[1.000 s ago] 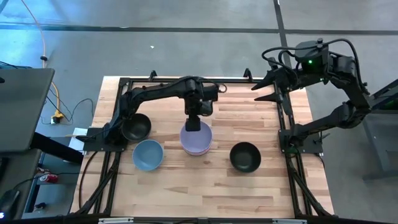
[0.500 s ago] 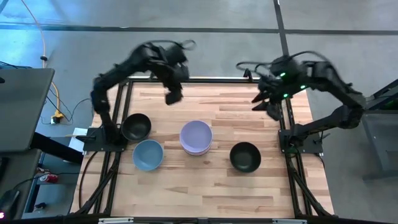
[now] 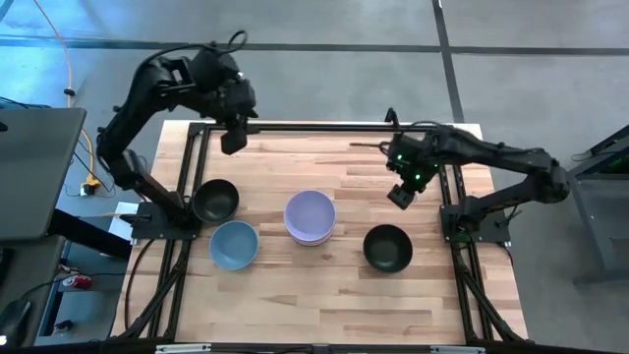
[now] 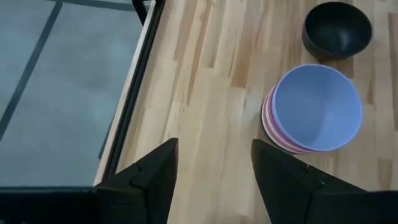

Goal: Nest bowls inside each other
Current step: Stack the right black bowl on top of the purple bowl

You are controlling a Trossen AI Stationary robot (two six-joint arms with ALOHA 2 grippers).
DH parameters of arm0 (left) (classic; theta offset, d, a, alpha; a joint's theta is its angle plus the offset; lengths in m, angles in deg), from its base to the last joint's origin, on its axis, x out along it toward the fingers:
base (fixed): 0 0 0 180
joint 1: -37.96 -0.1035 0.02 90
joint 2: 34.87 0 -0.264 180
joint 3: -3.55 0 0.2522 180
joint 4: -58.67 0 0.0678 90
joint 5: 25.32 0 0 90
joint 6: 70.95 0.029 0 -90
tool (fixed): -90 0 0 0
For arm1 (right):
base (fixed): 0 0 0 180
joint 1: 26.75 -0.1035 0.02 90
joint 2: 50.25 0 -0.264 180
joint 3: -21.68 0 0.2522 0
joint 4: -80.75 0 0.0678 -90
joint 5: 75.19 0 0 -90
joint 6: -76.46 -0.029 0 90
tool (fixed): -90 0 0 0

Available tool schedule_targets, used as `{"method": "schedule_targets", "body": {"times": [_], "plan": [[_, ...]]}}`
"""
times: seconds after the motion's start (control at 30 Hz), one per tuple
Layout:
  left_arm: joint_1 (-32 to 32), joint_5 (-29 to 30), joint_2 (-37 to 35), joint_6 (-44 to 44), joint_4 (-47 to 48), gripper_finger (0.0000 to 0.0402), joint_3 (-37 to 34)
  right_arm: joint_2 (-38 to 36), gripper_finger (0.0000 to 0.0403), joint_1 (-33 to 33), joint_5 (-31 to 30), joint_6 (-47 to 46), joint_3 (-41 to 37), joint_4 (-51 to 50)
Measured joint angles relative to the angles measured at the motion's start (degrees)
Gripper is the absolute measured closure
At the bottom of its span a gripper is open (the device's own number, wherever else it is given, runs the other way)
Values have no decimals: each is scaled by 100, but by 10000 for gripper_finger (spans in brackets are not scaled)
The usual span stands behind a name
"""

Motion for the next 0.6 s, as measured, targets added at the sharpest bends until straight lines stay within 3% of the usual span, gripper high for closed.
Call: {"method": "schedule_targets", "body": {"times": [0.33,0.6], "plan": [[0,12,-11,295,0,209,-2,0,238,-988,-350,-1143,-1172,1309],[-288,-111,-159,486,0,210,-4,0,238,-2223,-1205,-1336,-1619,1371]]}}
